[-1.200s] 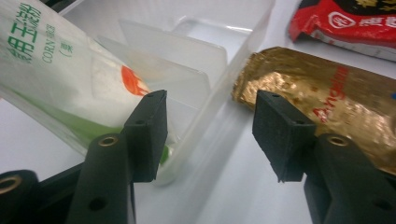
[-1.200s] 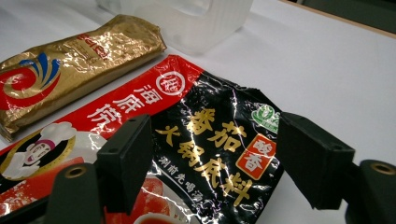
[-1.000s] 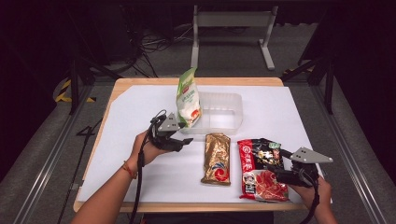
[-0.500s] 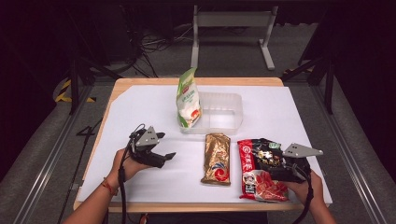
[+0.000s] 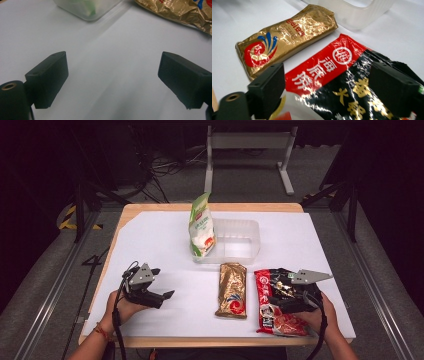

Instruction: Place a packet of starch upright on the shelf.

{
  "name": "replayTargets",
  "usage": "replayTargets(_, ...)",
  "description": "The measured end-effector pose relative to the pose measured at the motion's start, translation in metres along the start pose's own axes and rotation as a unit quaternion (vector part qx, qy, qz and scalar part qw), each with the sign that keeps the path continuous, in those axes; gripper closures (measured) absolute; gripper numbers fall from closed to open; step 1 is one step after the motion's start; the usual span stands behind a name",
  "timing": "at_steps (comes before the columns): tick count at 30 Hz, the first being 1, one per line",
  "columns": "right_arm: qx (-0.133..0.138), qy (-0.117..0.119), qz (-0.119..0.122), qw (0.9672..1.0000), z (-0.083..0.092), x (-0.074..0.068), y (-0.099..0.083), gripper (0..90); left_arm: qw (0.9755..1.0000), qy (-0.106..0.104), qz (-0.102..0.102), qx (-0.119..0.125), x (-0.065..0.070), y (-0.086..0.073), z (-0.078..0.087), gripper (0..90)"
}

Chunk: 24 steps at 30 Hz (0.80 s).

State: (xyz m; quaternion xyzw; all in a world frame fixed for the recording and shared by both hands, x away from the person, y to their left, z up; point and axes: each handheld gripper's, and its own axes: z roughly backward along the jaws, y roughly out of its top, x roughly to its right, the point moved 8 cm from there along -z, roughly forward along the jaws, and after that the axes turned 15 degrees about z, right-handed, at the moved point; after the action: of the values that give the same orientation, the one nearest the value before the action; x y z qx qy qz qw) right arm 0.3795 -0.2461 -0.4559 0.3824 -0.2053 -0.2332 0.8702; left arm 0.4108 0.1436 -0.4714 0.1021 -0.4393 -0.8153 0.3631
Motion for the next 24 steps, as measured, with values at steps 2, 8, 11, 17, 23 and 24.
replayTargets(2, 0.002, 0.009, 0.001, 1.0, -0.003, -0.002, 0.004, 16.8, 0.9999, -0.002, 0.009, 0.008, -0.002, 0.002, 0.002, 10.2)
replayTargets(8, 0.0, 0.017, 0.017, 0.9997, -0.008, -0.004, 0.011, 25.9, 1.0, -0.005, -0.008, 0.0, 0.002, 0.002, -0.002, 9.9)
replayTargets(11, 0.003, 0.026, 0.014, 0.9996, -0.013, -0.003, 0.017, 26.6, 0.9999, -0.009, -0.006, -0.002, 0.004, 0.001, -0.004, 10.1)
replayTargets(17, -0.002, 0.041, 0.015, 0.999, -0.029, -0.001, 0.028, 27.5, 0.9997, -0.01, -0.01, -0.017, 0.006, -0.005, -0.01, 10.0)
replayTargets(23, -0.005, 0.057, 0.008, 0.9983, -0.044, 0.002, 0.039, 29.4, 0.9997, -0.012, -0.009, -0.018, 0.008, -0.006, -0.01, 10.1)
replayTargets(24, -0.007, 0.058, 0.007, 0.9982, -0.047, 0.003, 0.041, 29.9, 0.9997, -0.012, -0.011, -0.018, 0.009, -0.006, -0.01, 10.1)
